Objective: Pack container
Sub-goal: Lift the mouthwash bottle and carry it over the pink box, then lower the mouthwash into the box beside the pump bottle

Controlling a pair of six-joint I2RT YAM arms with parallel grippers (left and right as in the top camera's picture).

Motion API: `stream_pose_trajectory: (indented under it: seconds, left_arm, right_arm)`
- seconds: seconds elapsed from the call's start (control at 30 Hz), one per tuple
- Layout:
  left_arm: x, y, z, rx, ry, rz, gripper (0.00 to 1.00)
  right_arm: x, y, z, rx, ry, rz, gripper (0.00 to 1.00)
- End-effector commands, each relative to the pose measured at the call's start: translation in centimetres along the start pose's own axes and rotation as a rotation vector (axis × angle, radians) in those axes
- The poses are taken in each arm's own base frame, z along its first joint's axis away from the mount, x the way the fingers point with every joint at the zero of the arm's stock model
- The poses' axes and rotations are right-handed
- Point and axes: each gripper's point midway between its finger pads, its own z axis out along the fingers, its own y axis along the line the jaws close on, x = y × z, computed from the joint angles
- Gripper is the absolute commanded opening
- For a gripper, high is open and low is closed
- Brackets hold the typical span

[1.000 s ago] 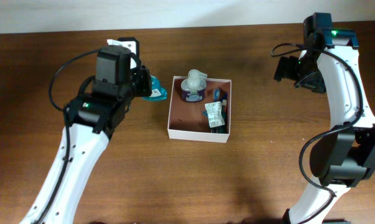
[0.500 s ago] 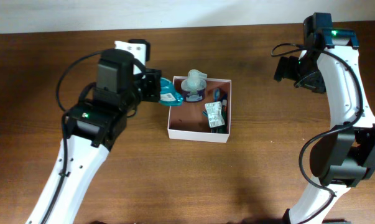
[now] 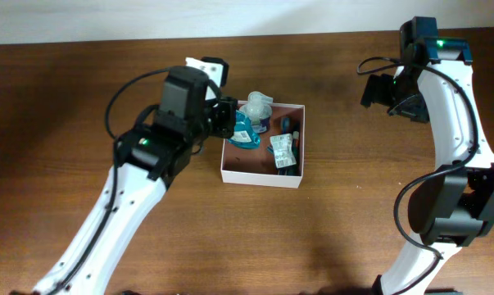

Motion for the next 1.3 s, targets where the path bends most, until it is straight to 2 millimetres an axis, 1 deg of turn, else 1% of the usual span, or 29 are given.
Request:
stream_pose_trajectory:
  seconds: [0.0,0.23,0.3,0.37,0.67,0.73,1.03,1.13,1.17,1.27]
  left_arm:
    - [-0.1,-0.2,0.9,0.01,0.004,-0.02,0.2]
    - [1.5,0.4,3.4,-0.007,0.068,-0.025,0.19]
    - [1.7,0.5,4.0,-0.01,0.077,-0.026,0.17]
    - [2.0,0.6,4.8,-0.012,0.085,-0.026,0.16]
    - [3.8,1.2,7.5,-0.028,0.144,-0.03,0.16]
    - [4.2,1.1,8.2,-0.026,0.155,-0.023,0.16]
    - [5.3,-0.7,9.4,0.001,0.178,0.009,0.17]
    - [5.8,-1.2,9.7,0.01,0.19,0.054,0.17]
    - [5.9,-1.1,9.9,-0.012,0.189,0.089,0.17]
    - [5.7,-0.3,9.9,-0.091,0.169,0.113,0.17]
  right_arm:
    - [-0.3,-0.1,-0.8,0.001,-0.027,0.003,0.98]
    - [-0.3,-0.1,-0.8,0.001,-0.027,0.003,0.98]
    - [-0.3,-0.1,-0.8,0.001,-0.027,0.003,0.98]
    - [-0.3,-0.1,-0.8,0.001,-0.026,0.003,0.98]
    - [-0.3,-0.1,-0.8,0.001,-0.027,0.003,0.98]
    - [-0.3,-0.1,-0.8,0.001,-0.026,0.003,0.98]
    - [-0.3,-0.1,-0.8,0.001,-0.027,0.003,0.98]
    - [-0.3,-0.1,-0.8,0.001,-0.027,0.003,0.98]
    - [-0.3,-0.1,-0.8,0.001,-0.026,0.003,0.98]
    - [-0.3,-0.1,-0.8,0.001,-0.026,0.003,0.98]
